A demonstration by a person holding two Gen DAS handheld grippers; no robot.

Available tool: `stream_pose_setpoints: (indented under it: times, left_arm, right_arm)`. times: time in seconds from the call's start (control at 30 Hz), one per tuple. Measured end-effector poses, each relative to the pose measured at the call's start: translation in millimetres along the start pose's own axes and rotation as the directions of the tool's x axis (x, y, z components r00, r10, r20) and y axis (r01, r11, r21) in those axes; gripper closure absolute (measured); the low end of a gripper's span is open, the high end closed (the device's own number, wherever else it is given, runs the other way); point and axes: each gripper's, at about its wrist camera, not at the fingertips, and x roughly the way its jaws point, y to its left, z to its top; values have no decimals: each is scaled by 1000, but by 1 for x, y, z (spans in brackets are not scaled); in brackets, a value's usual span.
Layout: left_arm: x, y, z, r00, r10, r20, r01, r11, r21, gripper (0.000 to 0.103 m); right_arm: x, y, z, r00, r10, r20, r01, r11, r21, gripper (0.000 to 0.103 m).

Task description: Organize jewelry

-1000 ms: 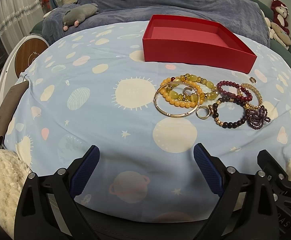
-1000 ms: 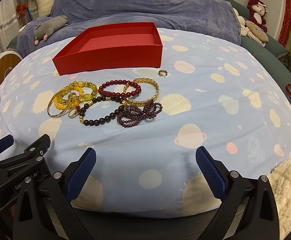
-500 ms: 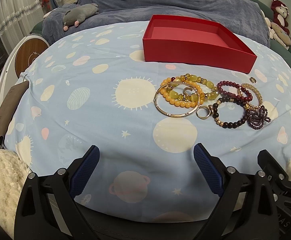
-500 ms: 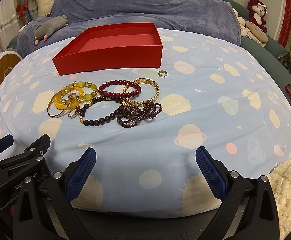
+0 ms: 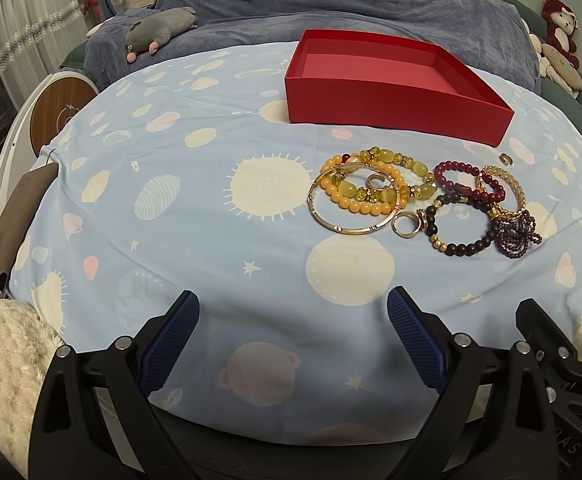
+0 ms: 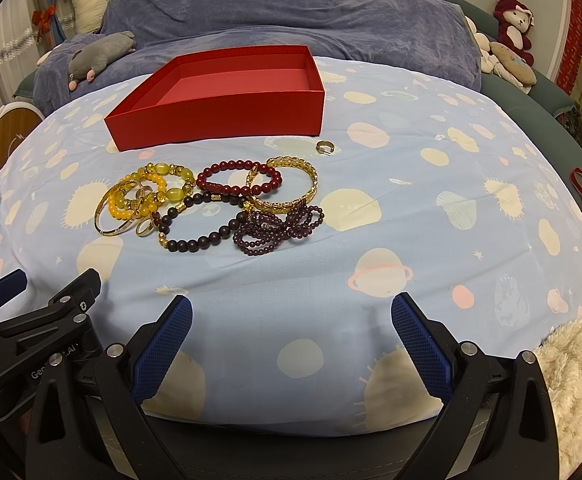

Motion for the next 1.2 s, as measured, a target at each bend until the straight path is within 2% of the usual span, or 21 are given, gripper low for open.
stream_pose_setpoints:
  times: [0.97, 1.2]
  left_arm:
    - [0, 0, 0, 1000, 0, 2, 0, 1000, -1, 12]
    - [0, 15, 4, 1000, -29, 1, 29, 998, -49, 11]
  right_arm:
    - [0, 0, 0, 1000, 8, 0, -8, 1000, 2, 7]
    - [-3, -5, 6, 1000, 19, 3, -19, 1000, 11, 7]
